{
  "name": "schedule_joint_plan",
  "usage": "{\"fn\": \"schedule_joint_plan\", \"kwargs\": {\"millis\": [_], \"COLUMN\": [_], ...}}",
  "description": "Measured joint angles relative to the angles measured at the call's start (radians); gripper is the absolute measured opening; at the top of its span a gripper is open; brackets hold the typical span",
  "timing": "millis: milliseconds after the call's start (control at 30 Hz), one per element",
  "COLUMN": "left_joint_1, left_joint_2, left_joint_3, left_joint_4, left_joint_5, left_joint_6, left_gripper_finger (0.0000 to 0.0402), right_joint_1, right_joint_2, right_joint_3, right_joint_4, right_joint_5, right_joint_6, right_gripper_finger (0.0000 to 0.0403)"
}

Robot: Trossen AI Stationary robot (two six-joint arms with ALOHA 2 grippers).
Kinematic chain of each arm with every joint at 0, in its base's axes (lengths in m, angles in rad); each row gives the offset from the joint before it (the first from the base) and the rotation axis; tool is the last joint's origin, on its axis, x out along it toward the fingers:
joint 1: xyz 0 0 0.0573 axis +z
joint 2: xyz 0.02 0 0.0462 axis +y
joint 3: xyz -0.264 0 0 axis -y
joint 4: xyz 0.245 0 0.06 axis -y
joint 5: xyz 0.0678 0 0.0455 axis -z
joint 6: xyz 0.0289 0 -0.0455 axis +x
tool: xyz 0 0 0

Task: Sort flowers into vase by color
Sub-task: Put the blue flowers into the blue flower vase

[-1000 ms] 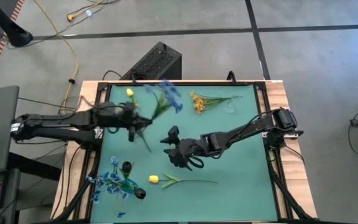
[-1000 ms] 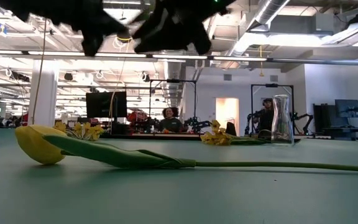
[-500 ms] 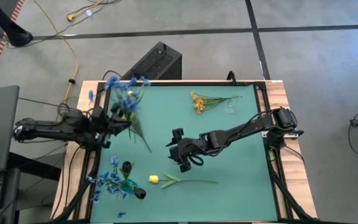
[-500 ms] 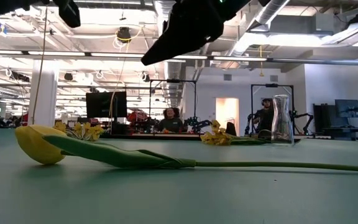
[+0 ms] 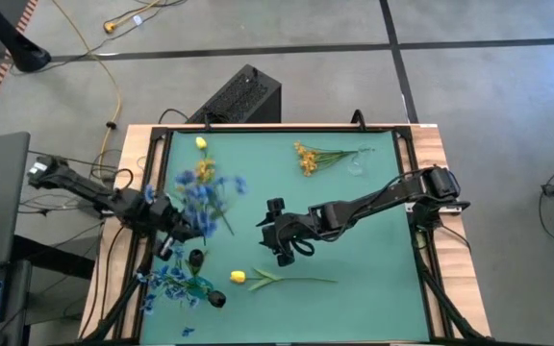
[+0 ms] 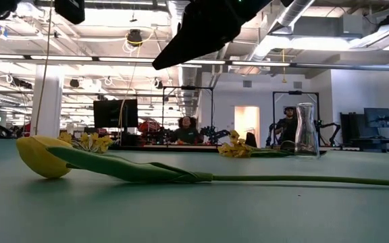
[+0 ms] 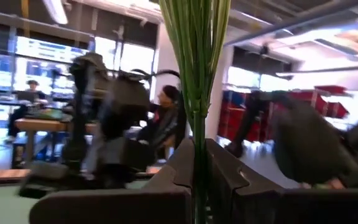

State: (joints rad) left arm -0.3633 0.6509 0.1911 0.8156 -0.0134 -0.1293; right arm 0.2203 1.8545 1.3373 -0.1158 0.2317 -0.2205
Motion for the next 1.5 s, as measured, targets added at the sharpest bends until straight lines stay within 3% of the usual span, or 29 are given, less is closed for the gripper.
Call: {"fn": "schedule_joint_plan", "kwargs": {"millis": [200,567,800,1133,1500], "left_joint_1": [-0.044,-0.044,-0.042,-0.043,-0.042], "left_joint_2": [0.063,0.069,0.039,-0.065,-0.064], "left_joint_3": [0.000,0.000,0.034,0.349,0.454], "left_joint_4": [0.017,-0.053,-0.091,-0.636,-0.752], "left_joint_5": [-0.001,0.000,-0.085,-0.184,-0.252], "left_joint_6": [0.014,-0.041,0.006,0.110,0.200], "left_gripper_finger": [0.0001,0.0001,0.0001,0.0001,0.0002], "right_joint_1": [0.000,0.000,0.003,0.015,0.019], "right_joint_2": [0.000,0.000,0.000,0.000,0.000], "right_joint_3": [0.000,0.000,0.000,0.000,0.000], "right_joint_4": [0.009,0.027,0.051,0.049,0.049], "right_joint_5": [-0.001,-0.020,-0.077,-0.077,-0.077], "right_joint_6": [0.004,0.031,0.038,0.065,0.083], "right_gripper_finger": [0.0253,0.0253,0.0253,0.0253,0.0253]}}
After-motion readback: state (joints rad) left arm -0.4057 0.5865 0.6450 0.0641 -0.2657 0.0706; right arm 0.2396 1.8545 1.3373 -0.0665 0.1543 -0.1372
